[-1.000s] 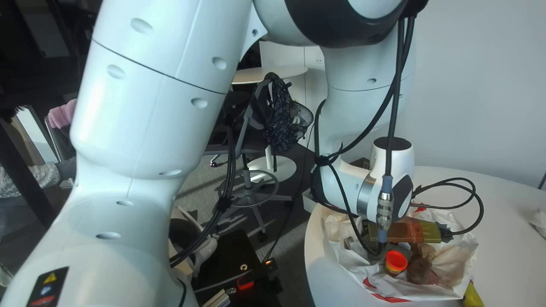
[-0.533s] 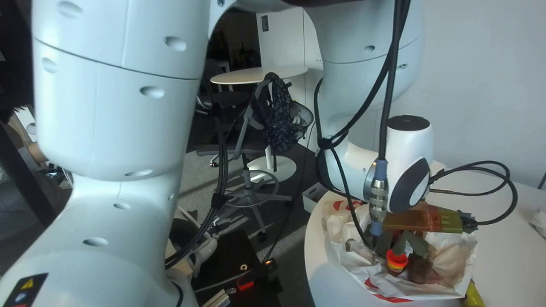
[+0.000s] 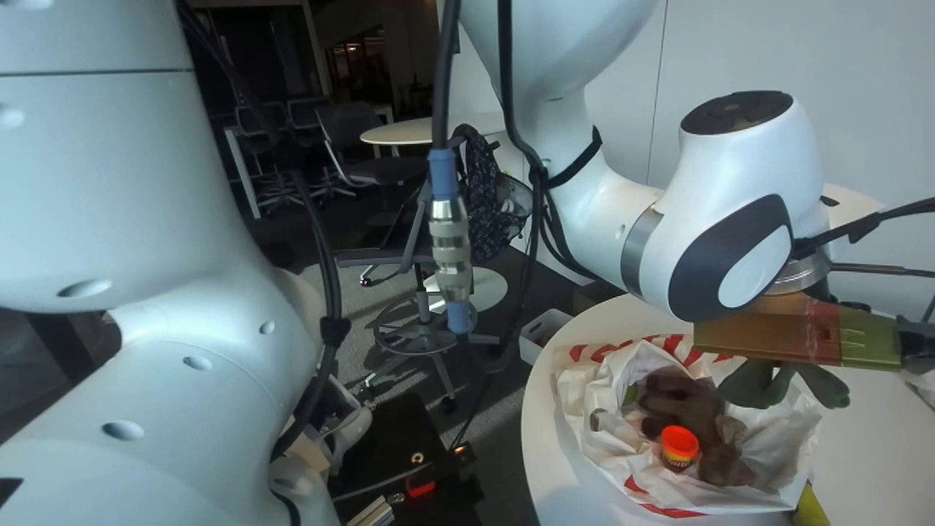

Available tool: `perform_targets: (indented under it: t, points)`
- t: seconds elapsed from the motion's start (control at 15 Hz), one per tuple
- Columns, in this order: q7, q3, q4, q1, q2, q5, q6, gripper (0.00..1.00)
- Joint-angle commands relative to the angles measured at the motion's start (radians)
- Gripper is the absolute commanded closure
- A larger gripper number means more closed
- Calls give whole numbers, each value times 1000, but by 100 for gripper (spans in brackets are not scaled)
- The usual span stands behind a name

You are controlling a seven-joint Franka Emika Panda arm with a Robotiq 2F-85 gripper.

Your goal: Remove the pink shirt, the turnip plush toy, the moose toy and the orange object from the plastic bag

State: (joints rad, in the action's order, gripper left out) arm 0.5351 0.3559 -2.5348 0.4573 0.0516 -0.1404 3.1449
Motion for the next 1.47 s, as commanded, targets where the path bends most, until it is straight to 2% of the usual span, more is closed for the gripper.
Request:
perform_targets:
  t: [0.0, 0.07, 0.13, 0.2, 0.27, 0.4, 0.53, 0.87, 0.93, 1.13, 1.4]
  points:
    - [-32, -39, -20, 55, -114, 67, 13, 92]
    - [-51, -57, -7, 77, -115, 51, 7, 92]
    - [-97, -234, 4, -54, -114, -10, 3, 92]
    - [-114, -111, 23, 117, -97, -45, 13, 92]
    - [-151, -144, 51, 127, -69, -102, 9, 92]
    - [-212, -150, 96, 169, -17, -203, 6, 92]
    - [-285, -172, 144, 171, 35, -313, -9, 92]
    - [-564, -333, 317, 43, 208, -640, -116, 92]
    - [-615, -355, 351, 17, 249, -678, -135, 92]
    - [-715, -408, 428, -47, 367, -747, -155, 92]
    - [-787, -486, 520, -121, 493, -801, -153, 92]
